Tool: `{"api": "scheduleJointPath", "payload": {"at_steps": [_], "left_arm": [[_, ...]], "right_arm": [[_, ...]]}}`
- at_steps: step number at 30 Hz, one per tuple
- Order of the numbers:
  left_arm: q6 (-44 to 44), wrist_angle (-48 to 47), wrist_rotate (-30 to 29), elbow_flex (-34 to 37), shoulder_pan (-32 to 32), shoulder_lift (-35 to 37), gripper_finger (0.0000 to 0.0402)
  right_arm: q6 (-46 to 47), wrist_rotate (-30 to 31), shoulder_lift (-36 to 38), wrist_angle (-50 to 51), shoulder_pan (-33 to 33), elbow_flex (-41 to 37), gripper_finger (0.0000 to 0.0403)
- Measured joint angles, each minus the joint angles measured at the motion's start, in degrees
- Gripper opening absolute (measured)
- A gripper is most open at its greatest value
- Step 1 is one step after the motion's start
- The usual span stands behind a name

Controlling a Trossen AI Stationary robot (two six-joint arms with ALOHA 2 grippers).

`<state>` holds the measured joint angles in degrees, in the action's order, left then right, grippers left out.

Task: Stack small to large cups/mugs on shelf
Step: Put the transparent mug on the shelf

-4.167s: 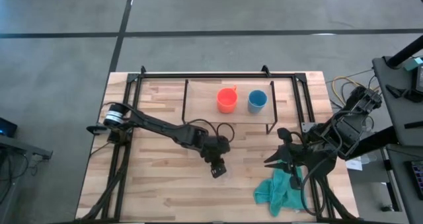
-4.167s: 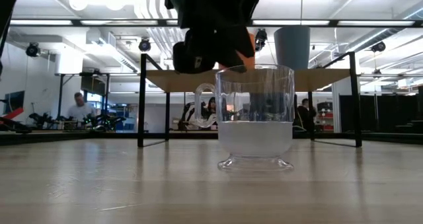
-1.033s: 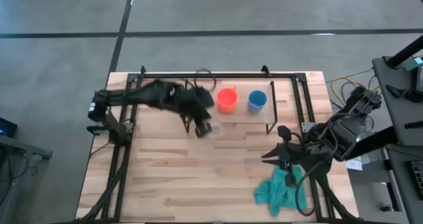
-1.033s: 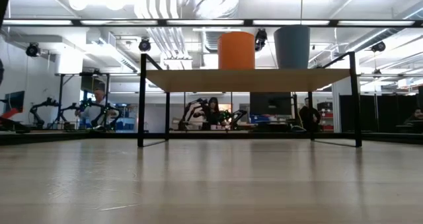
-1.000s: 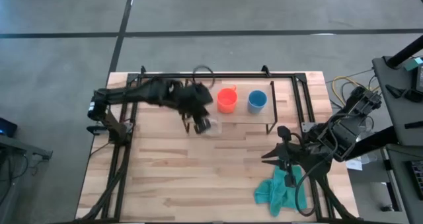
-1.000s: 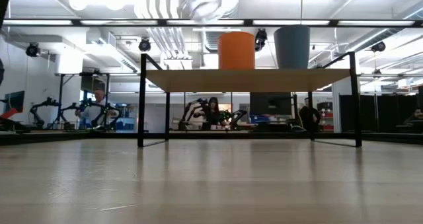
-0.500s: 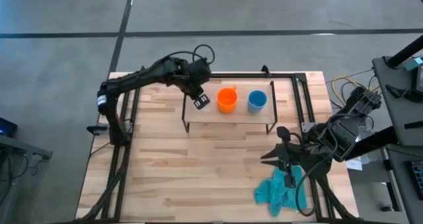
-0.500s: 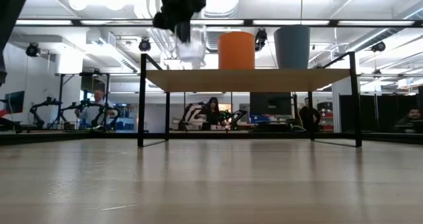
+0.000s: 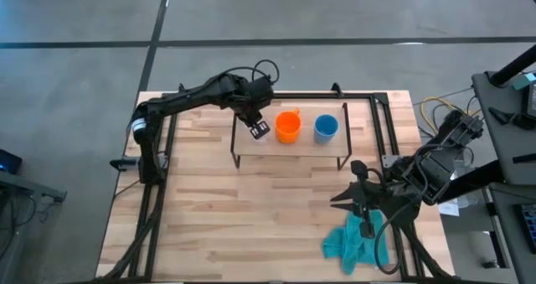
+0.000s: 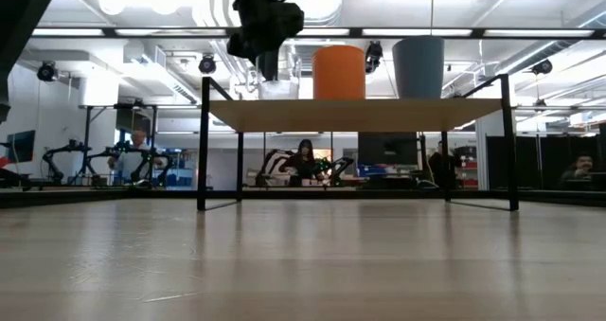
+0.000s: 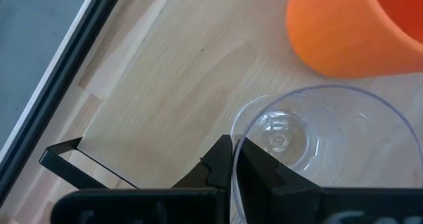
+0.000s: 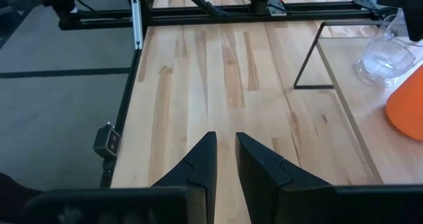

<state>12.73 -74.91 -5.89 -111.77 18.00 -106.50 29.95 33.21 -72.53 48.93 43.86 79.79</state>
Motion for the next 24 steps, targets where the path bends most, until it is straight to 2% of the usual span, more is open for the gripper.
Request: {"api": "scheduleJointPath", "payload": {"at_steps": [7, 18, 24], "left_arm": [[-2.6, 0.0, 1.3, 0.0, 0.0, 0.4, 0.0002], [-2.6, -0.1, 2.8, 0.3, 0.0, 0.3, 0.0076], [-2.6, 1.3, 2.8, 0.3, 0.0, 1.3, 0.0089]], "right_arm": [[0.0, 0.0, 0.0, 0.0, 0.0, 0.0, 0.0052], [0.0, 0.0, 0.0, -0.1, 0.0, 0.0, 0.0052], [0.0, 0.0, 0.0, -0.1, 0.0, 0.0, 0.0052]]}}
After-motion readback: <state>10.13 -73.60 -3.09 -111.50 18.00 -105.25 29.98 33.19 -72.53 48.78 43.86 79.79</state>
